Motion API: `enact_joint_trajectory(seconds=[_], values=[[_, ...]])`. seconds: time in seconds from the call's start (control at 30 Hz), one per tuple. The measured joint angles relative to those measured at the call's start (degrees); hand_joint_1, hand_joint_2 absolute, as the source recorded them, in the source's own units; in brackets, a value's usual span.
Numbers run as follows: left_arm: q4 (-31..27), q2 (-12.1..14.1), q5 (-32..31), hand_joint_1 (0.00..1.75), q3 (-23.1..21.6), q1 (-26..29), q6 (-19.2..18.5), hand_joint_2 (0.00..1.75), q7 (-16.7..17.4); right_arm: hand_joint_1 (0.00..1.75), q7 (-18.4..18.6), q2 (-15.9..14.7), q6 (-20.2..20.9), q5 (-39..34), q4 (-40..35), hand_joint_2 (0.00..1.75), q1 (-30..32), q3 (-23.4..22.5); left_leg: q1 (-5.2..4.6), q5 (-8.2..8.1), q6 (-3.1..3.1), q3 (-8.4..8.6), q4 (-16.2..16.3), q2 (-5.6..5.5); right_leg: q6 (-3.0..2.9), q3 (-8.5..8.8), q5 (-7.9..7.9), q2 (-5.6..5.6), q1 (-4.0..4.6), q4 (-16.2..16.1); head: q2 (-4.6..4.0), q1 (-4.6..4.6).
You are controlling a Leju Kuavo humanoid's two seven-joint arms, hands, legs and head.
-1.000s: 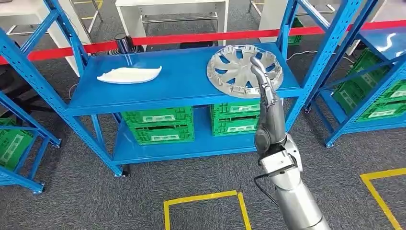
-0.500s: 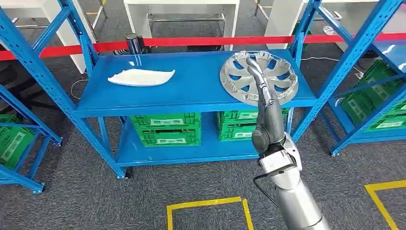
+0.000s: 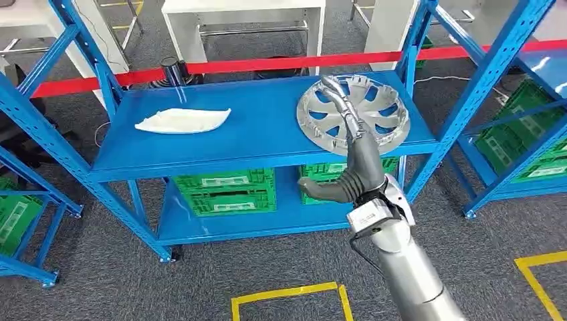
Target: Take the parts from the cabinet and place them on the table.
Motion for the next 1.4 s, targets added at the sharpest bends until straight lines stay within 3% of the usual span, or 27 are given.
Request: enact_joint_trajectory(seconds=[0.03, 0.07, 0.13, 0.2, 0.23, 0.27, 0.33, 0.37, 0.4, 0.43, 0.5, 0.53, 0.57, 0.6, 0.63, 0.67, 0.7, 0.73, 0.83, 1.03, 1.4], values=[[0.0, 0.0, -0.1, 0.00, 0.1, 0.0, -0.1, 0.00, 0.0, 0.00, 0.0, 0.0, -0.2, 0.6, 0.8, 1.75, -0.8, 0.2, -0.23, -1.14, 0.23, 0.50, -1.6, 0.15, 0.38, 0.28, -0.28, -0.04, 0.13, 0.0, 0.00, 0.00], [0.1, -0.1, -0.1, 0.00, 0.1, -0.2, -0.2, 0.00, -0.3, 0.00, 0.2, 0.0, -0.3, 1.5, 1.6, 1.75, -1.7, 0.4, -0.38, -2.89, 1.05, 0.44, -1.8, 0.29, 0.73, 0.08, -0.42, -0.01, 0.16, 0.0, 0.00, -0.11], [0.1, -0.2, -0.1, 0.00, 0.2, -0.1, -0.2, 0.00, -0.6, 0.00, 0.9, 0.1, -0.6, 3.1, 3.2, 1.75, -3.1, 1.1, -0.42, -1.65, 2.16, 0.46, -2.0, 0.15, 1.72, 0.39, -0.21, 0.06, 0.22, 0.4, 0.00, -0.09], [0.1, -0.4, -0.5, 0.00, 0.2, -0.1, -0.2, 0.00, -0.5, 0.00, 1.8, 0.1, -1.6, 5.5, 5.0, 1.75, -4.7, 1.7, -0.19, -1.63, 2.85, 2.04, -2.3, -0.12, 2.20, 0.28, -0.67, -0.10, 0.14, 1.2, 0.00, 0.09], [0.1, -0.3, -0.9, 0.00, 0.2, -0.1, -0.2, 0.00, -0.5, 0.00, 2.2, 0.1, -2.2, 6.7, 6.2, 1.75, -6.1, 2.1, -0.18, -1.73, 3.05, 2.28, -2.3, -0.13, 2.42, -0.72, -1.33, -0.10, 0.09, 3.3, 0.00, 0.28], [0.1, -0.4, -1.1, 0.00, 0.2, -0.2, -0.3, 0.00, -0.5, 0.00, 3.1, 0.1, -2.9, 8.1, 7.6, 1.75, -7.5, 2.7, -0.19, -1.88, 3.28, 2.31, -2.3, -0.13, 2.60, -2.93, -2.65, -0.07, 0.11, 6.8, 0.00, 0.44], [0.1, -0.5, -1.6, 0.00, 0.2, -0.3, -0.8, 0.00, -0.8, 0.00, 4.7, 0.2, -4.0, 10.3, 10.6, 1.75, -9.5, 3.6, -0.34, -2.31, 3.62, 2.47, -2.2, -0.15, 2.75, -8.60, -6.26, -0.07, 0.13, 15.3, 0.00, 0.46], [0.1, -0.5, -1.9, 0.00, 0.2, -0.3, -0.9, 0.00, -0.8, 0.00, 5.5, 0.2, -4.4, 11.4, 12.2, 1.75, -10.2, 4.0, -0.39, -2.57, 3.64, 2.66, -2.2, -0.22, 2.59, -10.72, -6.83, -0.07, 0.13, 17.8, 0.00, 0.48], [0.1, -0.6, -2.1, 0.00, 0.2, -0.2, -1.1, 0.00, -0.8, 0.00, 6.1, 0.2, -4.7, 12.3, 13.9, 1.75, -10.8, 4.4, -0.44, -2.89, 3.62, 3.01, -2.2, -0.36, 2.43, -11.46, -5.49, -0.07, 0.13, 17.4, 0.00, 0.48], [0.1, -0.6, -2.1, 0.00, 0.2, -0.1, -1.2, 0.00, -0.6, 0.00, 6.3, 0.2, -5.2, 12.8, 15.2, 1.75, -11.5, 4.7, -0.51, -3.24, 3.54, 3.45, -2.1, -0.48, 2.10, -10.92, -2.91, -0.08, 0.20, 14.5, 0.00, 0.50], [0.1, -0.8, -2.1, 0.00, 0.3, -0.1, -1.2, 0.00, 0.0, 0.00, 6.5, 0.2, -6.5, 14.6, 18.4, 1.75, -13.7, 5.5, -0.72, -4.02, 3.33, 4.66, -2.1, -0.59, 1.19, -7.34, 4.26, -0.07, 0.59, 4.4, 0.00, 0.55], [0.2, -1.0, -2.1, 0.00, 0.3, -0.1, -1.2, 0.00, 0.0, 0.00, 7.2, 0.2, -7.0, 15.5, 20.3, 1.75, -14.8, 5.9, -0.63, -4.39, 3.17, 4.57, -2.2, -0.57, 0.42, -6.07, 5.28, -0.07, 0.97, 1.4, 0.00, 0.42], [0.2, -1.1, -2.1, 0.00, 0.3, -0.2, -1.3, 0.00, -0.3, 0.00, 7.7, 0.3, -7.6, 16.4, 22.4, 1.75, -16.0, 6.3, -0.72, -4.41, 2.82, 4.90, -2.1, -0.67, 0.30, -6.62, 2.37, -0.08, 1.35, 0.8, 0.00, 0.04], [0.2, -1.1, -2.1, 0.00, 0.3, -0.4, -1.4, 0.00, -0.8, 0.00, 8.3, 0.6, -7.9, 17.4, 24.2, 1.75, -17.1, 6.8, -0.61, -4.65, 2.33, 4.48, -2.1, -0.61, 0.24, -6.16, 3.09, 0.12, 1.43, 0.7, 0.00, 0.28], [0.2, -1.2, -2.3, 0.00, 0.3, -0.3, -1.6, 0.00, -1.2, 0.00, 8.9, 0.8, -8.4, 18.0, 26.2, 1.75, -17.9, 7.0, -0.66, -4.20, 1.99, 5.12, -1.7, -0.61, 0.06, -5.98, 4.33, 0.14, 1.41, 0.0, 0.00, 0.31], [0.2, -1.2, -2.4, 0.00, 0.3, -0.2, -1.7, 0.00, -1.2, 0.00, 9.7, 1.0, -8.9, 18.6, 28.4, 1.75, -18.7, 7.1, -0.85, -4.45, 2.48, 4.48, -1.7, -0.55, 1.00, -5.44, 5.02, 0.16, 1.05, 0.0, 0.00, 0.24], [0.2, -1.2, -2.8, 0.00, 0.3, -0.2, -1.8, 0.00, -1.2, 0.00, 10.2, 1.3, -9.7, 19.1, 31.3, 1.75, -20.1, 7.2, -0.79, -4.83, 3.13, 5.11, -2.2, -0.46, 0.95, -5.36, 4.84, 0.21, 1.16, 0.0, 0.02, 0.09], [0.2, -1.2, -3.0, 0.00, 0.3, -0.3, -1.9, 0.00, -1.2, 0.00, 10.4, 1.4, -9.9, 19.1, 33.4, 1.75, -21.1, 7.3, -0.73, -4.76, 2.80, 5.31, -2.4, -0.45, 0.73, -5.36, 4.67, 0.23, 1.25, 0.0, 0.00, 0.20], [0.2, -1.3, -3.3, 0.00, 0.3, -0.4, -2.5, 0.00, -1.2, 0.00, 10.2, 1.5, -10.3, 18.4, 40.4, 1.75, -23.6, 7.2, -0.73, -4.85, 2.58, 5.62, -3.0, -0.47, 0.41, -5.30, 4.38, 0.18, 1.27, 0.0, 0.00, 0.18], [0.2, -1.2, -3.3, 0.00, 0.3, -0.4, -2.7, 0.00, -1.2, 0.00, 11.3, 1.4, -10.1, 17.0, 52.9, 1.75, -27.2, 5.1, -0.72, -4.77, 1.89, 5.87, -3.4, -0.44, 0.23, -5.24, 4.28, 0.20, 1.27, 0.0, 0.00, 0.18], [0.2, -1.3, -3.4, 0.00, 0.5, -0.4, -2.7, 0.00, -1.2, 0.00, 13.8, -0.7, -9.2, 16.4, 63.1, 1.75, -28.6, 1.8, -0.83, -4.74, 1.85, 5.99, -3.4, -0.44, 0.27, -5.07, 4.31, 0.19, 0.97, 0.0, 0.00, 0.20]])
